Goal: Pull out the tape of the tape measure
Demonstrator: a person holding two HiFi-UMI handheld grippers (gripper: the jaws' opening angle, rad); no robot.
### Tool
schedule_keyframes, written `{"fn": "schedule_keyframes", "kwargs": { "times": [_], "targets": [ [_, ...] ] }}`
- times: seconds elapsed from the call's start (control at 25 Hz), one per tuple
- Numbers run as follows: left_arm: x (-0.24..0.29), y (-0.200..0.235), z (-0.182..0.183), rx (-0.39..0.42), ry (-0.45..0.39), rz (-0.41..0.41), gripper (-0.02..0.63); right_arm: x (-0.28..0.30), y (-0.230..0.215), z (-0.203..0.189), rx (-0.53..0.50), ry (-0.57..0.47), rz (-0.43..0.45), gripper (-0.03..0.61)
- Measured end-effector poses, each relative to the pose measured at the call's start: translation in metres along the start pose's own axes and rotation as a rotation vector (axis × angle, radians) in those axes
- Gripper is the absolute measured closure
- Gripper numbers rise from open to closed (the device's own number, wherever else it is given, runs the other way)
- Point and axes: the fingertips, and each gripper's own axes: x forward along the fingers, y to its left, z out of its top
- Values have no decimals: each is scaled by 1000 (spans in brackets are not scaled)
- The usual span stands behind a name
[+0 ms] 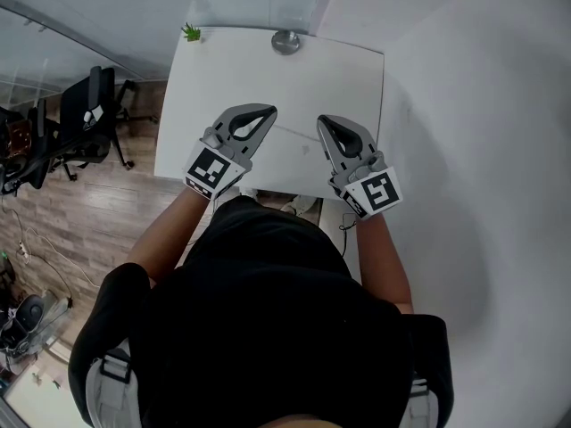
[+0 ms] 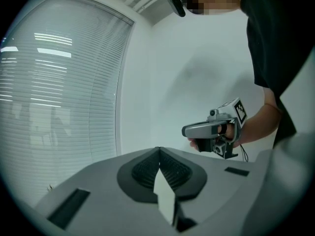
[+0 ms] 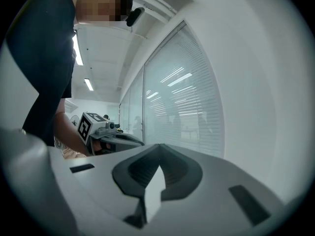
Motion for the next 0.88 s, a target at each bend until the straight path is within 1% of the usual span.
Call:
{"fn": "schedule_keyframes", "kwargs": {
  "times": [0.52, 0.88],
  "targets": [
    [4, 8, 0, -30, 0, 14, 603, 0, -11, -2, 3, 20, -11, 577],
    [3, 8, -4, -26, 18, 22, 603, 0, -9, -6, 6, 32, -2, 577]
  ]
}}
